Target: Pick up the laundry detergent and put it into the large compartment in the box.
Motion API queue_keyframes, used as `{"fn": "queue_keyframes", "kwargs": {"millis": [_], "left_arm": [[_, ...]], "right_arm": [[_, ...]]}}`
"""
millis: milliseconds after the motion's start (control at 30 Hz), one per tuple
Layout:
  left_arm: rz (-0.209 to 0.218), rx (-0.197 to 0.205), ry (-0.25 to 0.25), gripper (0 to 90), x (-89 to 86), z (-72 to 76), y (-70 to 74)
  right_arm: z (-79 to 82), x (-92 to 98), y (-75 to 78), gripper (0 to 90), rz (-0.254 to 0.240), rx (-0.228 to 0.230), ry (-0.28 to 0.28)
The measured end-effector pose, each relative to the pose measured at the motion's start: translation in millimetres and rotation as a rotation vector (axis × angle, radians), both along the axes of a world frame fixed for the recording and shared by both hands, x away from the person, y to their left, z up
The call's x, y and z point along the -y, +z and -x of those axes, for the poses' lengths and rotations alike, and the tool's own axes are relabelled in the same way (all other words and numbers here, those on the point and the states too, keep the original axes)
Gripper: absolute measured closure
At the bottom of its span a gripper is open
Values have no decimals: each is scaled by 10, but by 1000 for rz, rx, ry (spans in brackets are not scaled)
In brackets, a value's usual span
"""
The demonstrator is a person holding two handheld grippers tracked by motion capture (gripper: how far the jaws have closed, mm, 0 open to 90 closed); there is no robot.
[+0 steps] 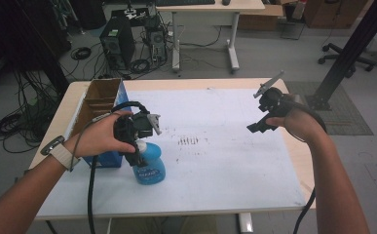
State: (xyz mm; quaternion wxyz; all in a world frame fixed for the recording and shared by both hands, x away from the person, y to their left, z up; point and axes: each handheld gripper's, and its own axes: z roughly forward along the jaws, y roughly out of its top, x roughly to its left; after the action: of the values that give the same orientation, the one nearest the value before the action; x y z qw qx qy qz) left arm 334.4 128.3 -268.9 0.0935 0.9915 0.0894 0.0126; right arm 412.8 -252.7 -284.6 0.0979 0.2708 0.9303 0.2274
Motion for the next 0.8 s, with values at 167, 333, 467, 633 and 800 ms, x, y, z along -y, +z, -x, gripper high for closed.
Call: {"fn": "queue_keyframes", "kwargs": {"millis": [167, 333, 467, 633, 800], "left_arm": [[-1, -3, 0, 86, 13, 3, -40], [-7, -3, 0, 86, 20, 5, -68], [-12, -1, -1, 87, 27, 6, -85], [-10, 1, 4, 94, 27, -10, -108], [-13, -1, 5, 101, 29, -9, -132]], "right_arm": [[5, 2, 4, 78, 0, 0, -1], [9, 4, 7, 78, 2, -1, -1], [10, 9, 13, 78, 0, 1, -2], [10, 1, 7, 78, 2, -2, -1], [6, 1, 5, 78, 2, -2, -1]]}}
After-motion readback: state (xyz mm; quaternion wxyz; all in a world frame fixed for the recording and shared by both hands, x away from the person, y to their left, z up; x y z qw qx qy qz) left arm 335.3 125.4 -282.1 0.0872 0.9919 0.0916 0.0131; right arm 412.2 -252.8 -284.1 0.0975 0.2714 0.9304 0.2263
